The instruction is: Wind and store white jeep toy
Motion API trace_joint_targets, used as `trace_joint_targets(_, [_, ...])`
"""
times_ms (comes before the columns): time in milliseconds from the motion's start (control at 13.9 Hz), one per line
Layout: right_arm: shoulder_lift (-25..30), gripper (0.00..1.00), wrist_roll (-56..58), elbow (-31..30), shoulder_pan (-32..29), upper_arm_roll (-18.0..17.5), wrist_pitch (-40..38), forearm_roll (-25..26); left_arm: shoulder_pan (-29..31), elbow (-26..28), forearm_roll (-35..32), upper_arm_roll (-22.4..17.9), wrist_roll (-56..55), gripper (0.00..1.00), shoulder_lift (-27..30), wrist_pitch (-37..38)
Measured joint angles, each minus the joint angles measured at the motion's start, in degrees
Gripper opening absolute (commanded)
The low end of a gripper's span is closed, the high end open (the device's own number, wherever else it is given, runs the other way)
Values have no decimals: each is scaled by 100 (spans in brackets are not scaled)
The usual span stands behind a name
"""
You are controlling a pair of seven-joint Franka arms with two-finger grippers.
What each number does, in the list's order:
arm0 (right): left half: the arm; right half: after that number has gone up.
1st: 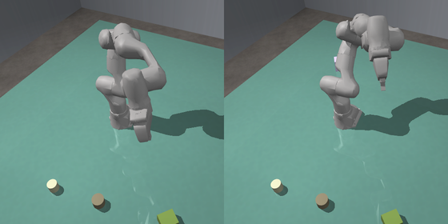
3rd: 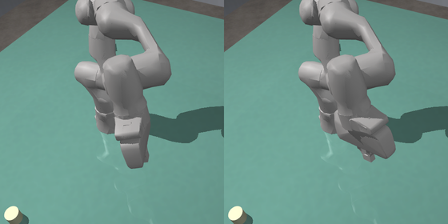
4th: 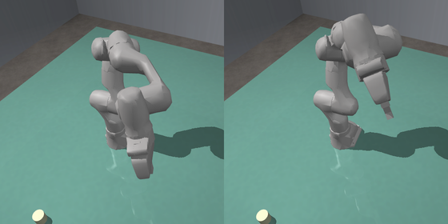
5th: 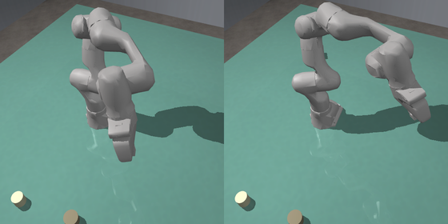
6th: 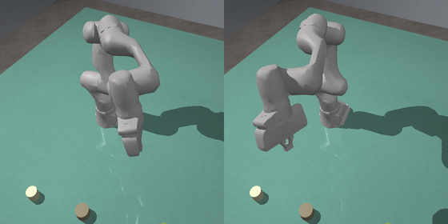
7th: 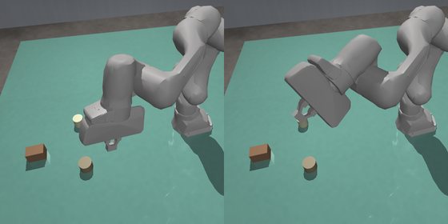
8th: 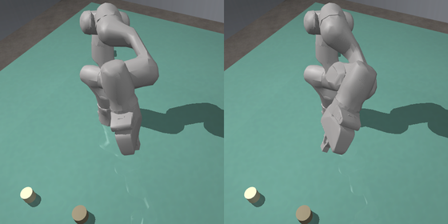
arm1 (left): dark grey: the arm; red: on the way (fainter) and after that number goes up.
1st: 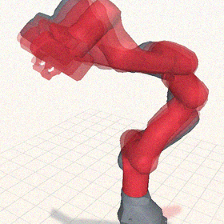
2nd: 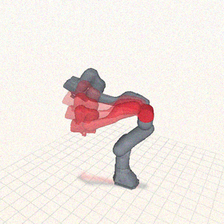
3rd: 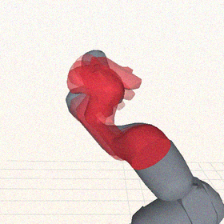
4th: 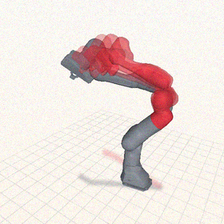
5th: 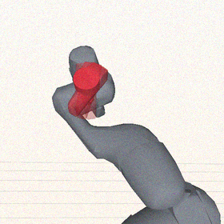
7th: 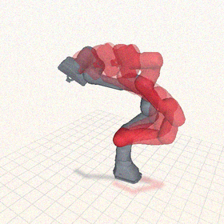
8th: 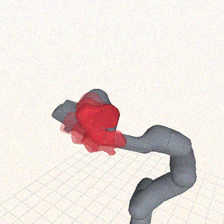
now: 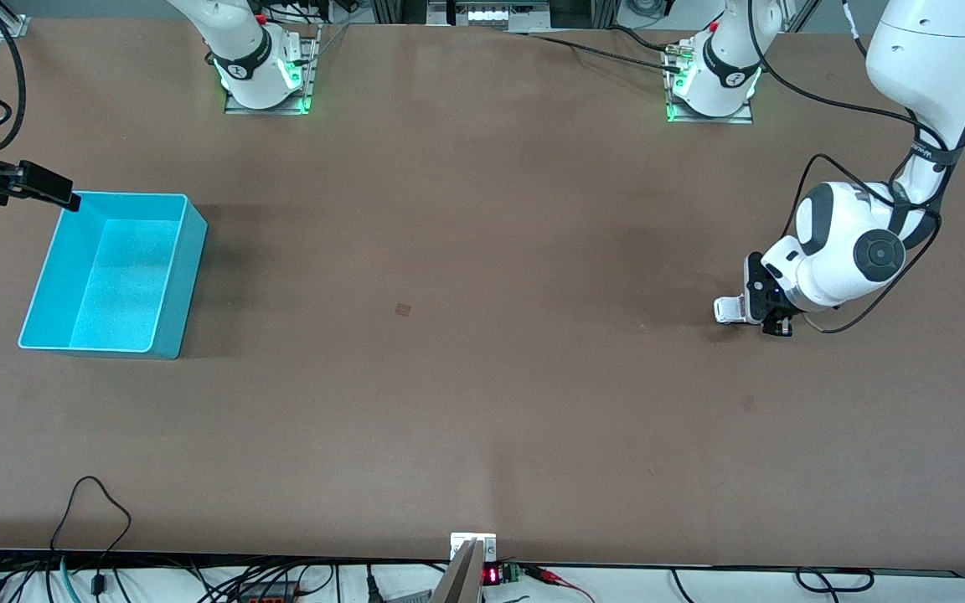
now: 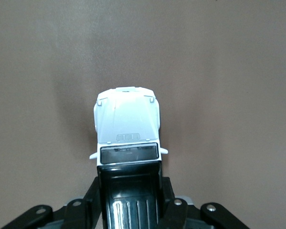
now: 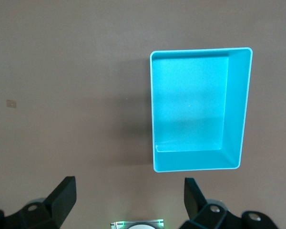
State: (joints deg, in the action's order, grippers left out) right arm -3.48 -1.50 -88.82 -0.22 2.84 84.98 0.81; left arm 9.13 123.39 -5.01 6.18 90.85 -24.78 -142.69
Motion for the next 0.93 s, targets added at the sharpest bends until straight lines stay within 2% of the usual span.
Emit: trace_joint_targets(933, [0,100,-2,0,60,-1,-65,0,305,7,-85,-2,-2,0,0,-34])
